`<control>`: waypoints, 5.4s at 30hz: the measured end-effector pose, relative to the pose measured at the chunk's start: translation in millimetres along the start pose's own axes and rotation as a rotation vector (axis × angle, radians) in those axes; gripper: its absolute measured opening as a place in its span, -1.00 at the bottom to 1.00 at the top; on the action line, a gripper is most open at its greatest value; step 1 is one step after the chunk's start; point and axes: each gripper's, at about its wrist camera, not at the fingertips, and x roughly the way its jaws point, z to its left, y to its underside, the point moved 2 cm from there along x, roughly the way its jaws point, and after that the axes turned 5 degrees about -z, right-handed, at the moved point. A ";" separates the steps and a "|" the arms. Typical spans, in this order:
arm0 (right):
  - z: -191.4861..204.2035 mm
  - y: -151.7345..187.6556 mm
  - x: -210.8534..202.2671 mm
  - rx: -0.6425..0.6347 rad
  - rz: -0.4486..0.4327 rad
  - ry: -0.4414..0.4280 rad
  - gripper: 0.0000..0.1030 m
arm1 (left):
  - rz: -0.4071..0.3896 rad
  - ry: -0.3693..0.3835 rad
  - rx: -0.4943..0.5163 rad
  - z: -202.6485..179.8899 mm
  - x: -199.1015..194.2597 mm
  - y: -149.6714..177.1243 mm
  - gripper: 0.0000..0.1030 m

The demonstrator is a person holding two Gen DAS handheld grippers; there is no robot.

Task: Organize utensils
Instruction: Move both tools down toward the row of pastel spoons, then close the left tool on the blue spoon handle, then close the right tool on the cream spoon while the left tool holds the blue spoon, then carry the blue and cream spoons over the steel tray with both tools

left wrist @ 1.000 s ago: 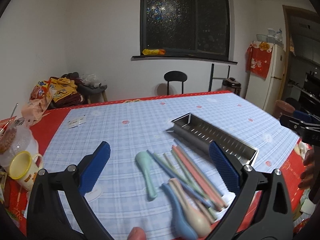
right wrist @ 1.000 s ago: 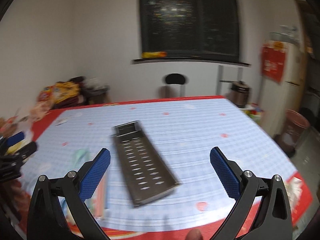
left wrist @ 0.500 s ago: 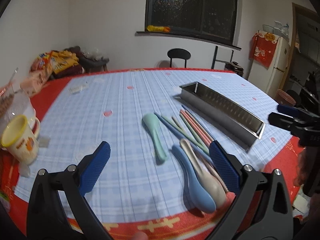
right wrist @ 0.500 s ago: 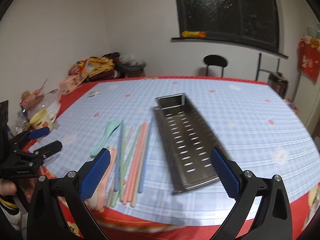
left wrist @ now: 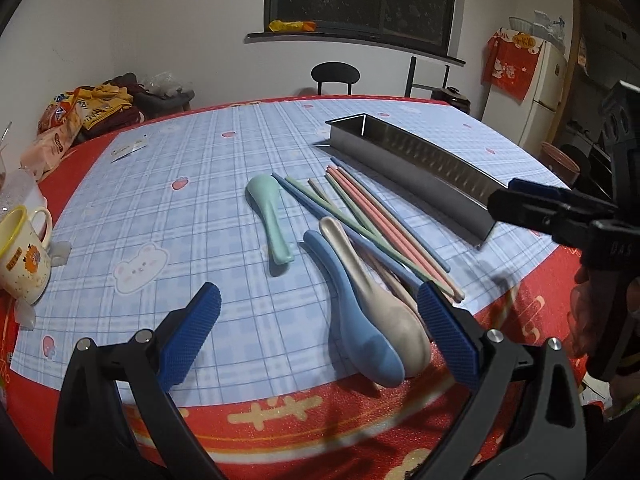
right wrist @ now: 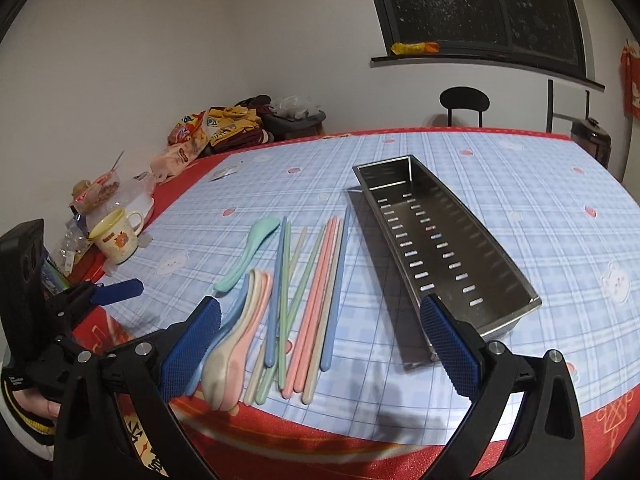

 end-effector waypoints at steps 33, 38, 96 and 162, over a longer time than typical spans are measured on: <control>5.2 13.2 10.9 -0.008 0.067 -0.073 0.34 | 0.153 0.038 0.028 -11.2 27.1 15.8 -0.29; 9.1 16.8 17.9 0.000 0.105 -0.104 0.27 | 0.188 0.061 0.006 -4.0 32.1 20.4 -0.37; 116.6 47.0 53.1 -0.296 0.305 -0.044 -0.60 | 0.145 0.121 -0.106 64.9 10.1 50.6 -0.75; -12.8 -11.9 6.9 -0.059 0.059 -0.177 -0.83 | 0.031 0.116 -0.184 6.0 23.3 -37.2 -0.76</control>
